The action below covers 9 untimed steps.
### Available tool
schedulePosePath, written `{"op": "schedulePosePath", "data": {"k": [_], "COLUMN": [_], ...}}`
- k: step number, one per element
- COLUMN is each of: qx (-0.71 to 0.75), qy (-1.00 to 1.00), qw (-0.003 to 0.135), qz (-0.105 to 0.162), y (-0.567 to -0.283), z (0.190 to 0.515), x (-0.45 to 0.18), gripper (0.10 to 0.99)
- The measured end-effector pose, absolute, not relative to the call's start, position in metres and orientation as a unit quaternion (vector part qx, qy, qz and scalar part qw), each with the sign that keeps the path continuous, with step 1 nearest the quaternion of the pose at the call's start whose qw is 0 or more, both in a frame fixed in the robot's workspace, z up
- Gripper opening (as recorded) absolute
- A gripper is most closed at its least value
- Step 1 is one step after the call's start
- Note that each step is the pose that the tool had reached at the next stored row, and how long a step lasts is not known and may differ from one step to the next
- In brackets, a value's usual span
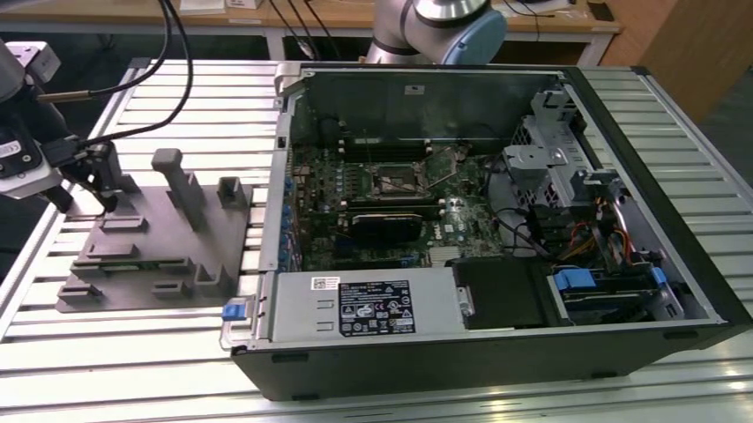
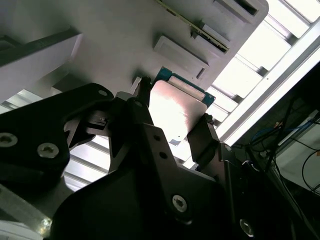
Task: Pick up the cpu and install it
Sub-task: 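Pick up the cpu and move it towards the insertion slot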
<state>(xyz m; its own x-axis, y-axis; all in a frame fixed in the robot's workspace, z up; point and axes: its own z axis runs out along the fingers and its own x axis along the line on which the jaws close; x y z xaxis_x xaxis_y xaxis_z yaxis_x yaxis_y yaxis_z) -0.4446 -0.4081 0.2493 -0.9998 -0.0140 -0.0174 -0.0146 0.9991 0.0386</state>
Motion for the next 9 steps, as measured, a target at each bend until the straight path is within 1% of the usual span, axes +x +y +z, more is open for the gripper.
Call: {"op": "schedulePosePath", "data": {"k": [9], "qx": [-0.007], "qy": [1.0], "qw": [0.009], "qz": [0.019], "y": [-0.4081], "z": [0.2552], "x": [-0.4446], "gripper": [0.545]}}
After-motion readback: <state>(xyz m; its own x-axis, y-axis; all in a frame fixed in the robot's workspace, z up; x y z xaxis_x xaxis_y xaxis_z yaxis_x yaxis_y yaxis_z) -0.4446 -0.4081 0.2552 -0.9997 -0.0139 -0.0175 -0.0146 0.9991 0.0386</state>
